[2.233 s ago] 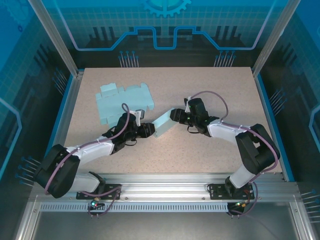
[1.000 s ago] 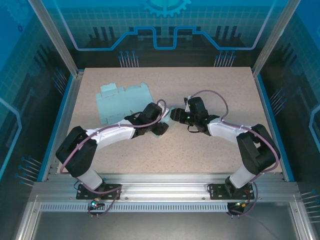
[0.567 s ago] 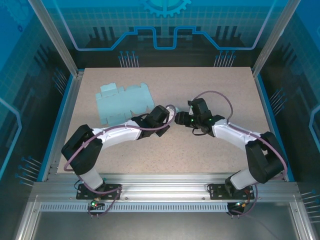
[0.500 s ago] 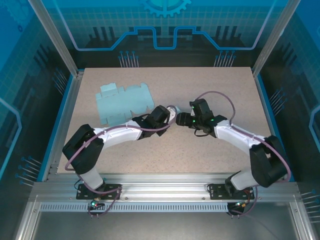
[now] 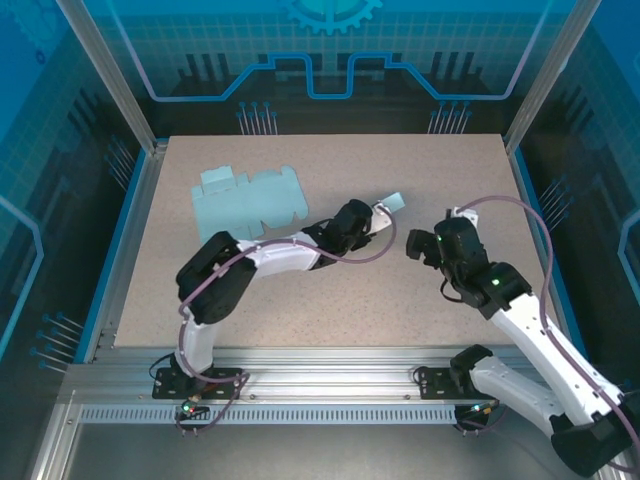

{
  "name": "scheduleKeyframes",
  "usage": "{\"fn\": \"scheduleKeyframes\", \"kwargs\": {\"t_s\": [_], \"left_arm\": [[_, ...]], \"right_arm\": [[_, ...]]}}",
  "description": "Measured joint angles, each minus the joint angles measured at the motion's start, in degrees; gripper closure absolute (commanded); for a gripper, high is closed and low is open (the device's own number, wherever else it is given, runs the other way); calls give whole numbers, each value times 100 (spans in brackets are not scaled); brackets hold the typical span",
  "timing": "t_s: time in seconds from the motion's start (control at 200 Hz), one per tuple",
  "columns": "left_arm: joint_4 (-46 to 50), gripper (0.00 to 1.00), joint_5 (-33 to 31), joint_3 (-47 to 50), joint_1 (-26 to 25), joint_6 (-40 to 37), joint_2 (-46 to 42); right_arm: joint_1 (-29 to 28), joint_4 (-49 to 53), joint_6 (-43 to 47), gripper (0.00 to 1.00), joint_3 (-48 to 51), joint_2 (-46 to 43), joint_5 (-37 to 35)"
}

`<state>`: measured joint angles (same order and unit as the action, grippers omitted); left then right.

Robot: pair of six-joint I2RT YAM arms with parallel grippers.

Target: Fold the paper box

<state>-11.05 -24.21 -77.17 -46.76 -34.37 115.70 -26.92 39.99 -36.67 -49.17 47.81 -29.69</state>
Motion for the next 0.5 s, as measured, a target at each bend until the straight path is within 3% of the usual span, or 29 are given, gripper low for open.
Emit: {"fn": "scheduleKeyframes", "kwargs": {"t_s": [0.17, 0.5], "left_arm": [[-131, 57, 114, -1139, -13, -780, 1019], [24, 47, 219, -2997, 13, -2002, 2481]], "right_arm": [[0, 643, -192, 0, 0, -304, -634], [0, 774, -83, 0, 74, -1185, -789]]}}
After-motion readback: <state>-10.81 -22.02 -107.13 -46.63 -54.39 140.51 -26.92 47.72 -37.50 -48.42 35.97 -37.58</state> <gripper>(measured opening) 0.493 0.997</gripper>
